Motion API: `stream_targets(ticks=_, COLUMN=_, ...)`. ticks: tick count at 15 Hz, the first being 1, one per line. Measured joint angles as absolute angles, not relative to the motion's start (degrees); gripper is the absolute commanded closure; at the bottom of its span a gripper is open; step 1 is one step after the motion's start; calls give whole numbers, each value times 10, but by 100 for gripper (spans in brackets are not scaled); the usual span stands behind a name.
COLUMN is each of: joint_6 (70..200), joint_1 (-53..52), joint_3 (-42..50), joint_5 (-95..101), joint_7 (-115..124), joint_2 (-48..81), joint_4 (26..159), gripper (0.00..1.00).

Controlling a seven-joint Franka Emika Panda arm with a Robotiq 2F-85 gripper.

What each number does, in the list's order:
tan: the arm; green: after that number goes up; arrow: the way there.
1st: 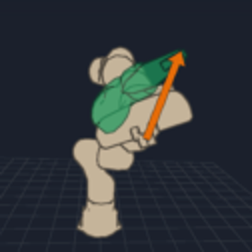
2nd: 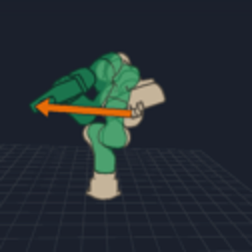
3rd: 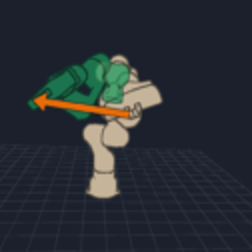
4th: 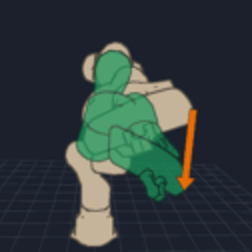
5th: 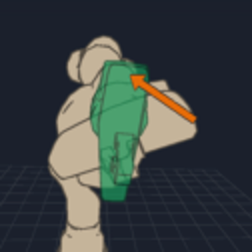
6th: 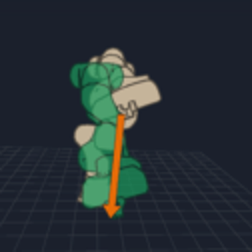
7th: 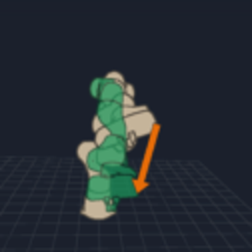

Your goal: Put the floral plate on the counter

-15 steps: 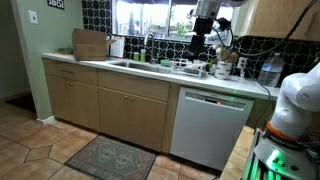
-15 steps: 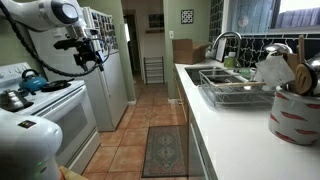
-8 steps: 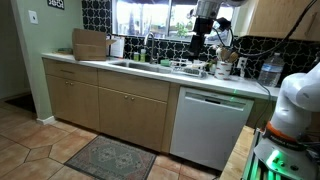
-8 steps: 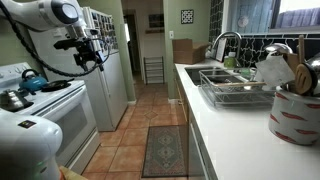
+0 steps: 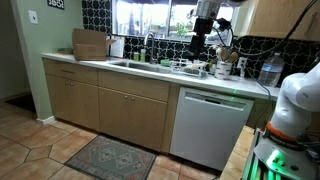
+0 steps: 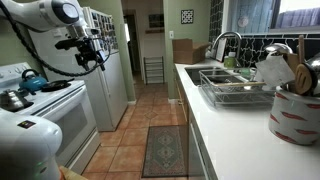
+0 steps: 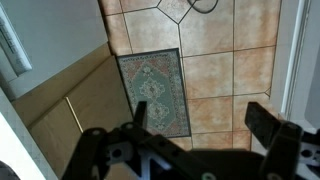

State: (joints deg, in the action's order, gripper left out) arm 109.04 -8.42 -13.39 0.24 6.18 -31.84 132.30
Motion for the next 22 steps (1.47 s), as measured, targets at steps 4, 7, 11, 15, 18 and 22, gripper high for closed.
stream_targets(ticks=4, joint_6=1090, joint_1=-66, joint_3=-126, joint_5=31, joint_7=80, joint_2=-329, joint_4=1321, gripper=0)
stream_targets(ticks=7, joint_6=1090, joint_1=-52, joint_3=-118, joint_5=52, joint_7=89, joint_2=-341, joint_4=1319, gripper=0)
stream_targets(ticks=11, joint_6=1090, joint_1=-36, joint_3=-113, joint_5=69, joint_7=93, joint_2=-351, joint_4=1318, gripper=0)
stream_targets(ticks=15, joint_6=1090, joint_1=-24, joint_3=-112, joint_5=92, joint_7=105, joint_2=-351, joint_4=1315, gripper=0)
stream_targets(ticks=18, joint_6=1091, joint_1=-1, joint_3=-108, joint_5=131, joint_7=126, joint_2=-355, joint_4=1305, gripper=0)
stream_targets(ticks=22, joint_6=1101, joint_1=35, joint_3=-75, joint_5=159, joint_7=133, joint_2=-365, joint_4=1283, gripper=0)
